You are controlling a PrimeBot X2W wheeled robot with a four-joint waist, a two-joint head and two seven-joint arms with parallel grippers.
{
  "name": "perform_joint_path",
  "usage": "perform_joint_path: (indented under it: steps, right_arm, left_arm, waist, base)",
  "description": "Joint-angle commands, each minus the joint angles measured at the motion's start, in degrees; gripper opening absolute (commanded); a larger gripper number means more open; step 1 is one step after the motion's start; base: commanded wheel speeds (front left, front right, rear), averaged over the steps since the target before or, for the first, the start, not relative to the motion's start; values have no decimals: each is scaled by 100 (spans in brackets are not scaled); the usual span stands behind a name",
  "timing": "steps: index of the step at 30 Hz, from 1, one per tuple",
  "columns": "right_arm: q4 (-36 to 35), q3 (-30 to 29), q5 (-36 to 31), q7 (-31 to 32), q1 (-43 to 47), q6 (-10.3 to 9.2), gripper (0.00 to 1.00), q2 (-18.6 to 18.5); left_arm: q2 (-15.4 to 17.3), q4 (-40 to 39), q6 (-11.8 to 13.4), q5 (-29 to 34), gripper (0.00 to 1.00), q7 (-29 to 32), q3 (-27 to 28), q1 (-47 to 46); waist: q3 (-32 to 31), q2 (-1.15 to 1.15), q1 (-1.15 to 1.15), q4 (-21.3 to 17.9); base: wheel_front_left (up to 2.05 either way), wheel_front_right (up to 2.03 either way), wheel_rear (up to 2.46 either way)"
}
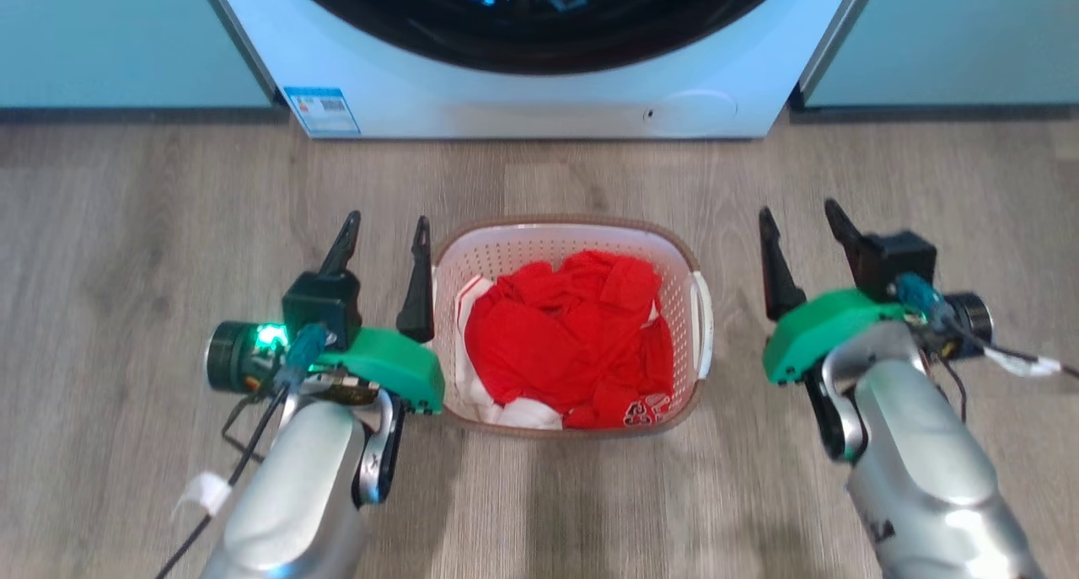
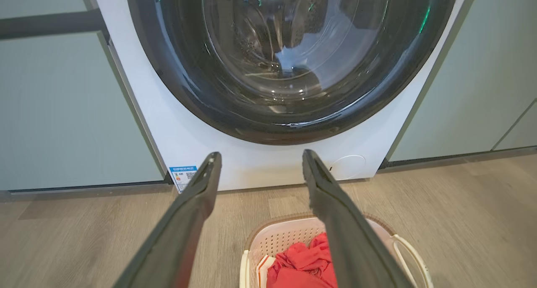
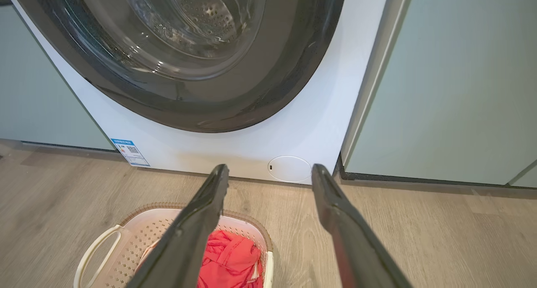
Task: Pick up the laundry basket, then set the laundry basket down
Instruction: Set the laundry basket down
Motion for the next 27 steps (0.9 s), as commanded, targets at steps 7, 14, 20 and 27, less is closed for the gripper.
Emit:
perform_joint_path:
  steps: [7, 14, 20, 27]
  right_arm:
    - [-828, -195, -110, -74, 602, 14, 100, 85]
    - [-1483, -266, -138, -74, 1142, 14, 100, 85]
    - [-1939, -293, -138, -74, 1593, 14, 100, 85]
    - [-2289, -316, -136, -74, 2133, 14, 100, 85]
  left_arm:
    - [6, -639, -166, 154, 100, -37, 540, 511]
    - [-12, -883, -159, 200, 100, -37, 867, 1119]
    - [-6, -1110, -157, 265, 100, -37, 1161, 1575]
    - [-2, -1393, -197, 362, 100, -37, 1322, 2072]
  waist:
    - [-443, 0, 0, -92]
    - [-737, 0, 0, -167]
    - [-973, 0, 0, -231]
    - [-1266, 0, 0, -289]
  base:
    - [0, 0, 0]
    - [0, 0, 0]
    - [0, 0, 0]
    - [0, 0, 0]
